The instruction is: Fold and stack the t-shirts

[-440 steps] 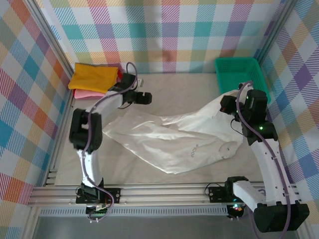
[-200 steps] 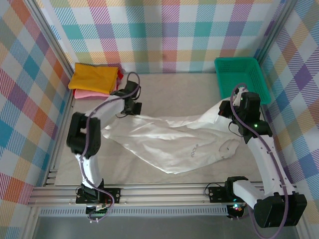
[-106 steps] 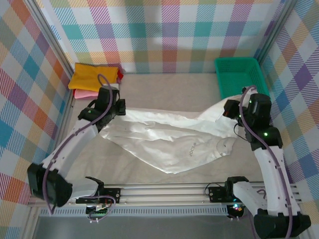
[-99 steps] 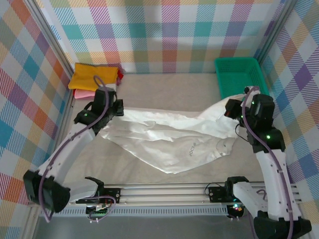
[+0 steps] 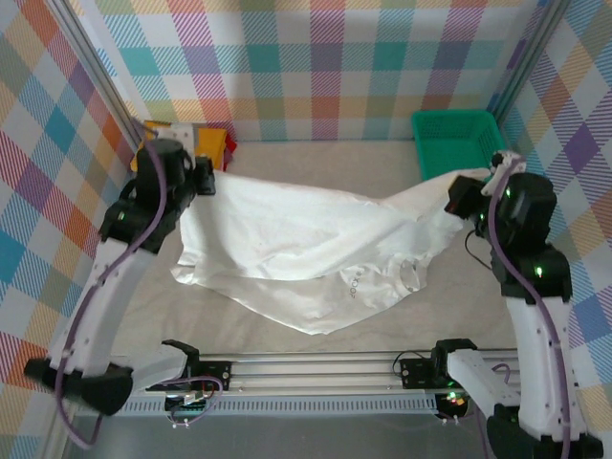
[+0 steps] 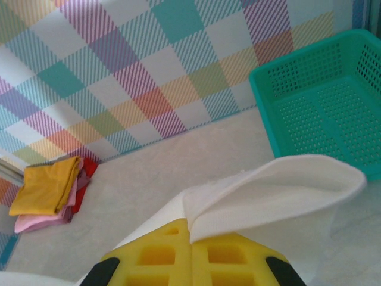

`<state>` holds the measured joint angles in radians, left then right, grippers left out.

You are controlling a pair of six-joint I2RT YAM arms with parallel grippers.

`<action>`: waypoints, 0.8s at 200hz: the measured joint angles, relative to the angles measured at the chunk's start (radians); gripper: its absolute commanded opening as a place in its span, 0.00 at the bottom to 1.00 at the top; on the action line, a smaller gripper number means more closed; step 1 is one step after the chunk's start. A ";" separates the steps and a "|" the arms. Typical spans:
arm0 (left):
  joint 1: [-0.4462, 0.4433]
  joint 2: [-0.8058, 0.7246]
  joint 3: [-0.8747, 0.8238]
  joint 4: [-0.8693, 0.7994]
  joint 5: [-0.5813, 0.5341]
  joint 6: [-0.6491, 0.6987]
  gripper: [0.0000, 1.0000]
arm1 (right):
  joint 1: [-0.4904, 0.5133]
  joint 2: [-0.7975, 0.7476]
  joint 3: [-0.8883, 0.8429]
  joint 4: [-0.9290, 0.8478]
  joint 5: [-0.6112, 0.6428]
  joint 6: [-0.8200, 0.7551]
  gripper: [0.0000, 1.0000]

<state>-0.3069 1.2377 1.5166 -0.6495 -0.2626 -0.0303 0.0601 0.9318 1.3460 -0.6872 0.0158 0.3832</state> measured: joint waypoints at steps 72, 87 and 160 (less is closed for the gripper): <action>0.143 0.825 0.489 0.029 -0.002 0.099 0.40 | 0.000 0.855 0.447 0.159 -0.077 0.035 0.31; 0.165 1.004 0.717 -0.012 -0.021 0.095 0.51 | 0.003 1.099 0.753 0.122 -0.150 0.055 0.38; 0.168 0.597 0.252 0.074 0.018 -0.049 0.57 | 0.113 1.033 0.832 -0.008 -0.196 -0.011 0.38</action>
<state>-0.1387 1.8347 1.7687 -0.5751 -0.2443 -0.0795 0.1734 1.9644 2.1784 -0.6952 -0.1799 0.3717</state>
